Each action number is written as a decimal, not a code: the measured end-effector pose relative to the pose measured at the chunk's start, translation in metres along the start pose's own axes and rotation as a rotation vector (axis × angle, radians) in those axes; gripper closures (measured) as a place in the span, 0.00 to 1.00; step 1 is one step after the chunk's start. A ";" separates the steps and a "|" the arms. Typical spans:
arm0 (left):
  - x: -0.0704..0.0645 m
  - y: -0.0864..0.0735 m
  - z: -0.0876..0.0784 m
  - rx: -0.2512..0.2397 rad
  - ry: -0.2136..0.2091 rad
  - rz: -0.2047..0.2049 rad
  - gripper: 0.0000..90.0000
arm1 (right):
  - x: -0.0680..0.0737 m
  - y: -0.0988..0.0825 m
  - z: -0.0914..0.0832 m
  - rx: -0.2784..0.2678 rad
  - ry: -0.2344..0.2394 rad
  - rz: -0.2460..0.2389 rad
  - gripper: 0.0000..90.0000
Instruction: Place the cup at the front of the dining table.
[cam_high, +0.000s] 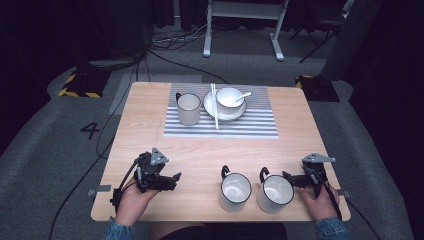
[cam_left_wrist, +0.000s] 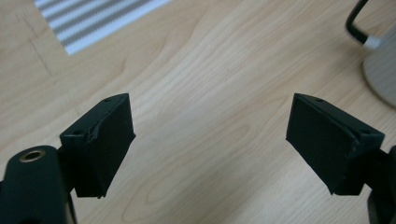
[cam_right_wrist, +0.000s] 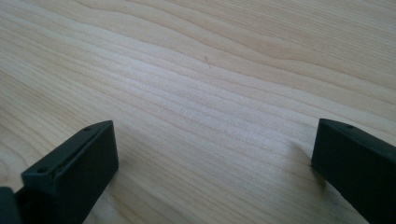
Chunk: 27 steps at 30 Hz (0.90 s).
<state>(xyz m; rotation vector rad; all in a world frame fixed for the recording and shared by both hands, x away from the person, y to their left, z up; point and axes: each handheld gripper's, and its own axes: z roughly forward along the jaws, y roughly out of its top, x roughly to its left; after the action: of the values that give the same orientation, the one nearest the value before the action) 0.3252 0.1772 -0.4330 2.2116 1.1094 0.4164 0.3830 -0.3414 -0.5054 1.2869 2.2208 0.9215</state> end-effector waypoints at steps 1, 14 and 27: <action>0.000 -0.004 0.001 0.010 -0.004 -0.013 0.17 | 0.000 0.000 0.000 0.000 0.000 0.000 0.01; 0.019 -0.035 0.020 0.115 0.015 -0.071 0.17 | 0.000 0.000 0.000 0.001 0.001 0.001 0.01; 0.020 -0.042 0.030 0.208 0.049 -0.077 0.16 | 0.000 0.000 0.000 0.001 0.001 0.001 0.01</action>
<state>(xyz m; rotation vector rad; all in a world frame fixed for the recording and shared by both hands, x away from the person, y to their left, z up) 0.3277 0.2007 -0.4832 2.3384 1.3118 0.3373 0.3829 -0.3414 -0.5053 1.2881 2.2216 0.9213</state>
